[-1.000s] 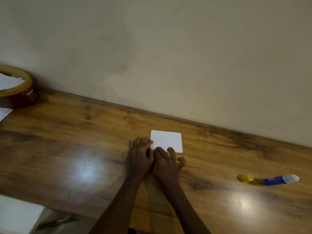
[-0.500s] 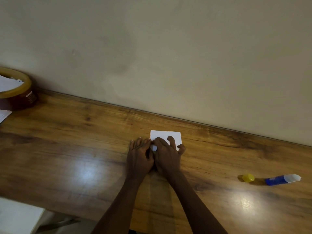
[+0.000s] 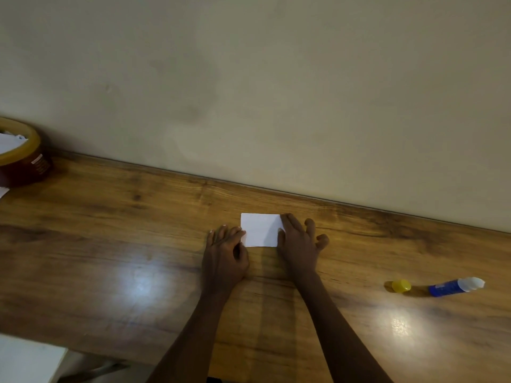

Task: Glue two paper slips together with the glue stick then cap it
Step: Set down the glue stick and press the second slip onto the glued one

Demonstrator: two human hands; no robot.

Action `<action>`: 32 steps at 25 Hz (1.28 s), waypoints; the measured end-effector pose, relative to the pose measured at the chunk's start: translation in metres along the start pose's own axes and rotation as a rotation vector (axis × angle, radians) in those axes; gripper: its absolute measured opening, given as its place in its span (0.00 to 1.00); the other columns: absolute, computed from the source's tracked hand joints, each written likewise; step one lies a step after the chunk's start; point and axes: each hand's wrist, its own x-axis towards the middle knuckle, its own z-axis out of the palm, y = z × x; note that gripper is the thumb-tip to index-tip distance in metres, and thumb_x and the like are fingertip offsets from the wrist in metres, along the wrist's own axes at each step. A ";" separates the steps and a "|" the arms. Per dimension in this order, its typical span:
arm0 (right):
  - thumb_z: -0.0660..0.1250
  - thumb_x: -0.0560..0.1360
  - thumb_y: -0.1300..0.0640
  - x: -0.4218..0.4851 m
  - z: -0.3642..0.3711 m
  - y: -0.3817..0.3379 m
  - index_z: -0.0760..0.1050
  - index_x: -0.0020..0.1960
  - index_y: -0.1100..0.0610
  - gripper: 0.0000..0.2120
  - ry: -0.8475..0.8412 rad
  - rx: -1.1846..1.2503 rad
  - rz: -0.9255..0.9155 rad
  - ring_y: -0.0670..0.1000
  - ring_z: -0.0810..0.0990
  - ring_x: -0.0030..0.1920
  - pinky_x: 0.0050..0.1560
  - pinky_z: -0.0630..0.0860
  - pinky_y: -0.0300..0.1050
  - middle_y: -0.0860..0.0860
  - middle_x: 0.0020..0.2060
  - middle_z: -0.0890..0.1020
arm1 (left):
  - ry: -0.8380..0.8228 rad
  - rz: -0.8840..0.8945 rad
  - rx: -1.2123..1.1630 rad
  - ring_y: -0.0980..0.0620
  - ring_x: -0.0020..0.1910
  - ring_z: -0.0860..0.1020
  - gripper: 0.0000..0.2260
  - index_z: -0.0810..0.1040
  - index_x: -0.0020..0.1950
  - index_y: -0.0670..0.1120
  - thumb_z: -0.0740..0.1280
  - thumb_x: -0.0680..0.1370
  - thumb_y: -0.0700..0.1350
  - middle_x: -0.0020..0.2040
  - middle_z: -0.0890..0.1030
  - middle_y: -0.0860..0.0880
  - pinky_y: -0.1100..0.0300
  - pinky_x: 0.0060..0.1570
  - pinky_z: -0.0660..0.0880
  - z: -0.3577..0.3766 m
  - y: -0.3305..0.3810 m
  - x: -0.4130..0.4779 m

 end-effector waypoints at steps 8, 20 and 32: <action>0.60 0.75 0.58 -0.008 0.000 0.023 0.65 0.66 0.51 0.19 0.021 -0.065 -0.070 0.58 0.59 0.69 0.59 0.51 0.55 0.50 0.68 0.70 | -0.012 -0.010 -0.090 0.40 0.69 0.64 0.15 0.73 0.61 0.43 0.63 0.74 0.38 0.64 0.74 0.38 0.46 0.70 0.54 -0.003 0.001 -0.002; 0.60 0.76 0.55 -0.007 -0.017 0.043 0.66 0.65 0.56 0.19 -0.054 0.109 -0.146 0.54 0.64 0.69 0.71 0.52 0.53 0.55 0.68 0.70 | -0.056 0.020 -0.080 0.43 0.70 0.63 0.16 0.72 0.62 0.42 0.64 0.74 0.38 0.69 0.69 0.42 0.44 0.71 0.53 -0.001 -0.005 -0.001; 0.55 0.74 0.70 0.009 -0.051 0.072 0.62 0.68 0.51 0.26 0.073 0.153 -0.272 0.54 0.56 0.73 0.72 0.46 0.55 0.52 0.71 0.66 | -0.053 -0.136 -0.224 0.41 0.72 0.58 0.23 0.66 0.67 0.44 0.66 0.74 0.41 0.72 0.63 0.41 0.38 0.71 0.53 -0.009 0.017 0.002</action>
